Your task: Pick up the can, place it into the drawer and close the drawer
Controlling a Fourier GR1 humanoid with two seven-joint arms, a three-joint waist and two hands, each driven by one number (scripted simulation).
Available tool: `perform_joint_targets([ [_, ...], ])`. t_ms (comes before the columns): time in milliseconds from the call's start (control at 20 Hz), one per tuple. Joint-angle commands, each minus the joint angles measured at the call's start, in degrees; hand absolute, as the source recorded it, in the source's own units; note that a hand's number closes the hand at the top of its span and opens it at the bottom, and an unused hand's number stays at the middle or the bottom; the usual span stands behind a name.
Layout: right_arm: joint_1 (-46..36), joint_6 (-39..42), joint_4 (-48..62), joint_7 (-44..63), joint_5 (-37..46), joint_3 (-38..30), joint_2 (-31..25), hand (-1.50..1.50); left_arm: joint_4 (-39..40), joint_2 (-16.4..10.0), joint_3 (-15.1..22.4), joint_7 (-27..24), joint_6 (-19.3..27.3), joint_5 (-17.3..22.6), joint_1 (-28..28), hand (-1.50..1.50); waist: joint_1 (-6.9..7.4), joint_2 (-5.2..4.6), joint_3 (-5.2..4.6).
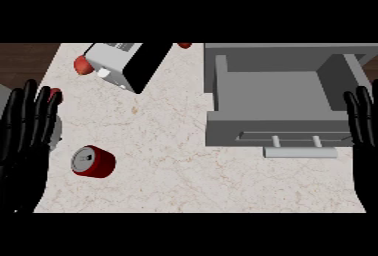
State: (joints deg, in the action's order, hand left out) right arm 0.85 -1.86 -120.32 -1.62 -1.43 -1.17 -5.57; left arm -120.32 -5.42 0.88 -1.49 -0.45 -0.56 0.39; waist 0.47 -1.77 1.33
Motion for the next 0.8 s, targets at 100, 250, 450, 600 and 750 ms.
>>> perform_joint_targets([
  [100,1.36,1.21,-0.37,-0.8,0.1,0.38,-0.46,-1.5,-1.3,-4.74,1.26,-2.04,-13.33,12.47,2.49,-1.5,-0.19,1.92,-1.41],
  [250,-1.25,0.58,1.77,-1.78,1.71,-0.87,-1.42,-1.5,-2.84,-8.43,4.7,-4.78,-24.9,21.95,4.44,-1.5,0.54,1.85,-1.55],
  [450,4.67,-1.98,0.11,13.61,2.32,0.9,-0.45,-1.5,4.46,-17.17,-2.36,3.76,-27.56,22.56,11.41,-1.5,-0.22,1.85,-1.51],
  [600,4.88,-1.94,0.45,14.98,2.45,1.01,-0.28,-1.5,2.58,-20.91,-7.3,5.09,-31.7,28.3,14.01,-1.5,-0.01,1.86,-1.38],
  [750,8.37,1.39,0.87,10.23,-0.59,-2.58,-1.78,-1.5,-0.59,-21.14,-9.73,10.82,-30.79,32.31,12.69,-1.5,-0.43,1.84,-1.31],
])
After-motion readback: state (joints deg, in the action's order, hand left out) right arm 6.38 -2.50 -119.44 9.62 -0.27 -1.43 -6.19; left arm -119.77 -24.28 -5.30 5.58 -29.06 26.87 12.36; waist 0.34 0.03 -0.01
